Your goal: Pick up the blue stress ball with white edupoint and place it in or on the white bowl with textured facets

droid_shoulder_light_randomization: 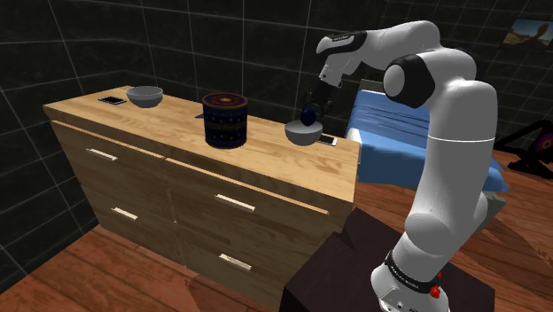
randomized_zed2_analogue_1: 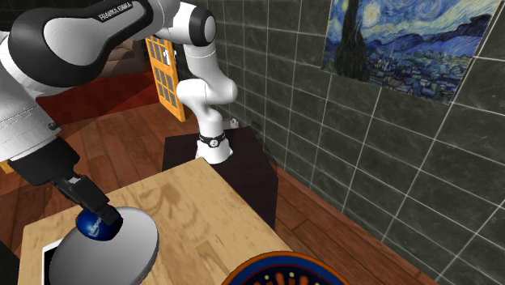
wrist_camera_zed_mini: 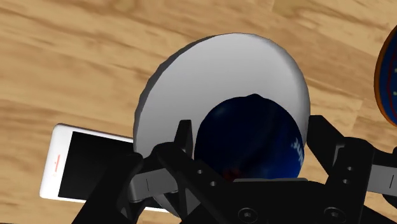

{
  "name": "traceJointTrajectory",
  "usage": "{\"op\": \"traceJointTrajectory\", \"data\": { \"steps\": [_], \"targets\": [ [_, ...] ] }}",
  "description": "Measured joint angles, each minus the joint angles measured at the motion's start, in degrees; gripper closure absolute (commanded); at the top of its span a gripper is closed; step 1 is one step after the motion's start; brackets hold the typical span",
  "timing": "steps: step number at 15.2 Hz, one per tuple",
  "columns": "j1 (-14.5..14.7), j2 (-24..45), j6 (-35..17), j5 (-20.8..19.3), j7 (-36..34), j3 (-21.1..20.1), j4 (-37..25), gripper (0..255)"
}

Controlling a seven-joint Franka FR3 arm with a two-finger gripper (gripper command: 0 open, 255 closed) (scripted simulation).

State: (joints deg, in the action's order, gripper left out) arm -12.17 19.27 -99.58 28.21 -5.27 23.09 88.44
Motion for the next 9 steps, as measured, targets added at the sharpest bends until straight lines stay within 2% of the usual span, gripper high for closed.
{"op": "traceJointTrajectory", "data": {
  "steps": [7,8,9],
  "targets": [
    [0.1,0.1,-1.2,0.2,0.4,0.0,0.8,255],
    [0.1,0.1,-1.2,0.2,0.4,-0.1,0.9,0],
    [0.2,0.1,-1.3,0.2,0.4,-0.1,1.0,0]
  ]
}}
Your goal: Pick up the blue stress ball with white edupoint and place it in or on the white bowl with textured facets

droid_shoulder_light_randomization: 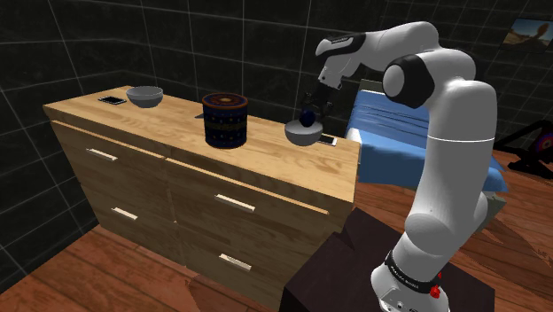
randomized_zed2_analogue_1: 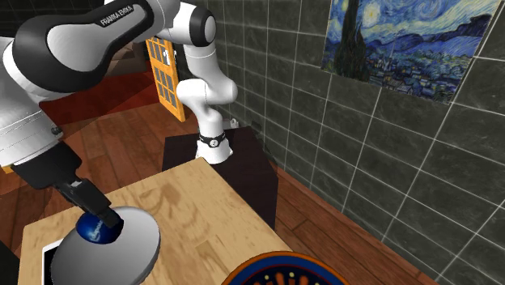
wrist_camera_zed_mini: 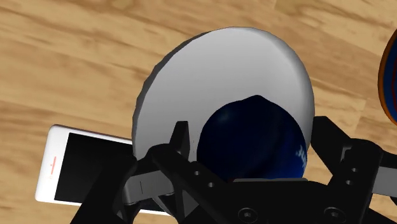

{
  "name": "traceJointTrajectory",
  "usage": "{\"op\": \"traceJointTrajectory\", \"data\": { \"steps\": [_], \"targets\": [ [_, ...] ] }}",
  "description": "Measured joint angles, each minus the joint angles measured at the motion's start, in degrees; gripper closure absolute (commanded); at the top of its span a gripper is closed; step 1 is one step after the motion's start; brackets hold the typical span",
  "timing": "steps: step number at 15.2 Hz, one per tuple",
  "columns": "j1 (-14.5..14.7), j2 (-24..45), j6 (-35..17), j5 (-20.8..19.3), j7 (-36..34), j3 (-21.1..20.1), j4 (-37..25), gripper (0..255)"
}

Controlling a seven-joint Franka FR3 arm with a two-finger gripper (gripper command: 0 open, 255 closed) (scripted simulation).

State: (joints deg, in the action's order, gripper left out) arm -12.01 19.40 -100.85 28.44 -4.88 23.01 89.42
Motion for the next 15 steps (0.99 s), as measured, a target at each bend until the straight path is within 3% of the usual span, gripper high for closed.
{"op": "traceJointTrajectory", "data": {
  "steps": [5,10,15],
  "targets": [
    [0.0,0.1,0.0,0.0,0.0,0.0,0.0,0],
    [-1.7,-0.1,6.0,-0.5,-0.6,0.7,-5.6,0],
    [-2.0,0.5,7.1,-0.4,-0.7,0.8,-7.1,0]
  ]
}}
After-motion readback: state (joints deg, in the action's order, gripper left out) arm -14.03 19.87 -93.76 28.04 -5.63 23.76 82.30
